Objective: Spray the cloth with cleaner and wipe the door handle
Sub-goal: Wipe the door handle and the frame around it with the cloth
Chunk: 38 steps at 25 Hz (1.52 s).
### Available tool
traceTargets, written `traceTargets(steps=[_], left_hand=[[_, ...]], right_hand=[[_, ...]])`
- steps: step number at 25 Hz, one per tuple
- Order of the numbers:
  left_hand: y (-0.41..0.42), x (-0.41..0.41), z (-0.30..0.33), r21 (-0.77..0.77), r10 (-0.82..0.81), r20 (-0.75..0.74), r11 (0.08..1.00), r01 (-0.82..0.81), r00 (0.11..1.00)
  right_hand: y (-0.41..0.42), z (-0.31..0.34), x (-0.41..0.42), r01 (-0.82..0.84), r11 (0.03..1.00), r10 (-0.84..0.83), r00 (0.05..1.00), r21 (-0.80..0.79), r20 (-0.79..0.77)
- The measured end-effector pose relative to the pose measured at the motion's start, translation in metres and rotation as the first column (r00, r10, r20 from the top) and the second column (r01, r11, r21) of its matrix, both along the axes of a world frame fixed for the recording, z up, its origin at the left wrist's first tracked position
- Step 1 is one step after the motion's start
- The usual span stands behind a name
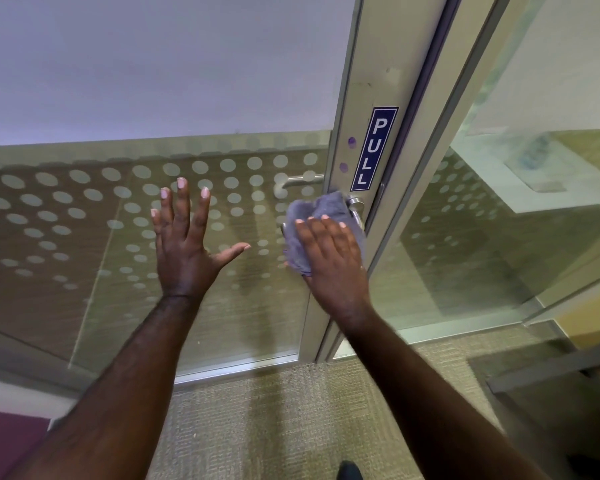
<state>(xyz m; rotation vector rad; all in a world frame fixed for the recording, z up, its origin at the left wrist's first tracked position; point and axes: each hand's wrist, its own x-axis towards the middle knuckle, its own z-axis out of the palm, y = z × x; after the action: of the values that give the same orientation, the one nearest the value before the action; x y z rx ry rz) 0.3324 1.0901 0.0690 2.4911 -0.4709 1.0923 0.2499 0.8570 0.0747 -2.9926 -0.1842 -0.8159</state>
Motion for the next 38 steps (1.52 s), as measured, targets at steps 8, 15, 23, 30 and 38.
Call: traceTargets(steps=[8,15,23,30,38], left_hand=[[0.000,0.000,0.000,0.000,0.010,-0.029,1.000,-0.010,1.000],[0.002,-0.003,0.004,0.020,0.004,-0.057,1.000,-0.002,0.998],[-0.002,-0.004,0.005,0.022,0.020,-0.070,1.000,-0.018,0.997],[-0.001,-0.004,0.005,0.010,0.007,-0.060,1.000,-0.006,0.998],[0.002,-0.005,0.006,0.017,0.002,-0.083,1.000,-0.001,0.997]], right_hand=[[-0.083,0.011,0.012,-0.285,0.950,0.290,0.957,0.125,-0.024],[-0.079,0.015,0.014,-0.329,0.847,0.319,0.943,0.417,0.097],[0.003,0.017,0.000,-0.002,0.927,0.002,1.000,0.374,0.000],[0.054,-0.005,0.011,0.135,0.990,-0.131,0.988,-0.050,0.084],[0.031,-0.011,0.009,0.028,0.963,0.004,0.993,-0.267,0.118]])
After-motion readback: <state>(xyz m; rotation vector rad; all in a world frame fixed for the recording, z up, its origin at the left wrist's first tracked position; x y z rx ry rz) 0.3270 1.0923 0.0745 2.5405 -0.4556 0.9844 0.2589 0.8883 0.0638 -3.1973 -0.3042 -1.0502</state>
